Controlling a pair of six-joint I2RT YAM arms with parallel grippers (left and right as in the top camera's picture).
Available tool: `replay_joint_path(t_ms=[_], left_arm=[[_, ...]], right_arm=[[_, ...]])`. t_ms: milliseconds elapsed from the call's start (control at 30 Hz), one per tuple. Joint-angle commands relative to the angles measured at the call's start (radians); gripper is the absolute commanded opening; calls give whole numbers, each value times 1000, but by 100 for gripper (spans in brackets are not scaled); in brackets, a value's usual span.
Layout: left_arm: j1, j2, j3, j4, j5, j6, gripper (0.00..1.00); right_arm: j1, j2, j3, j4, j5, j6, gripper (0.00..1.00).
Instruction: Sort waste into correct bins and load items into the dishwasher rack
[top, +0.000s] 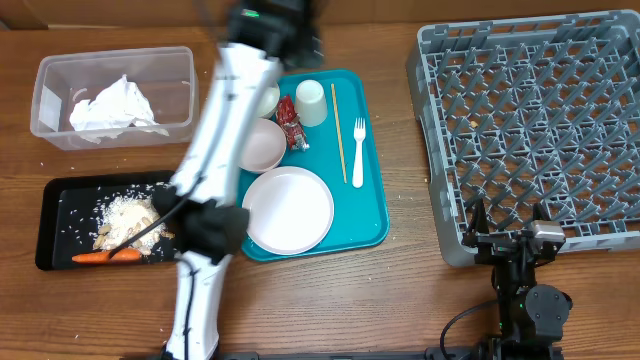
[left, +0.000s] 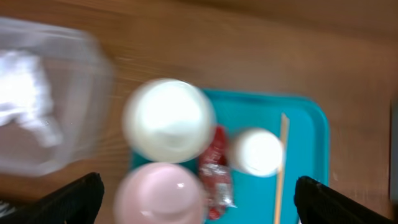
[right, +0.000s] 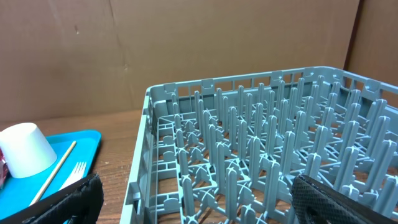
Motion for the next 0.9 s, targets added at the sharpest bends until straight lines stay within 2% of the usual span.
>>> replay_joint_path(t_ms=[0, 167, 333, 433, 600, 700, 767, 867], left_arm=[[136, -118, 34, -76, -118, -178, 100], [326, -129, 32, -220, -26, -199, 100], [446, -126, -7, -225, 137, -105, 100], [482, -126, -27, -225, 211, -101, 100], [495, -126, -27, -225, 215, -101, 100], [495, -126, -27, -225, 215, -101, 100], [495, -126, -27, -225, 215, -101, 100], [495, -126, -27, -225, 215, -101, 100]], right_arm=[[-3, -7, -10, 6, 6, -1, 100], [-3, -7, -10, 6, 6, -1, 100], [-3, -7, -10, 6, 6, -1, 100], [-3, -7, -10, 6, 6, -1, 100], [-3, -7, -10, 25, 33, -2, 100], [-3, -7, -10, 97, 9, -1, 100], [-3, -7, -10, 155, -114, 16, 100], [-3, -7, -10, 256, -526, 238, 100]])
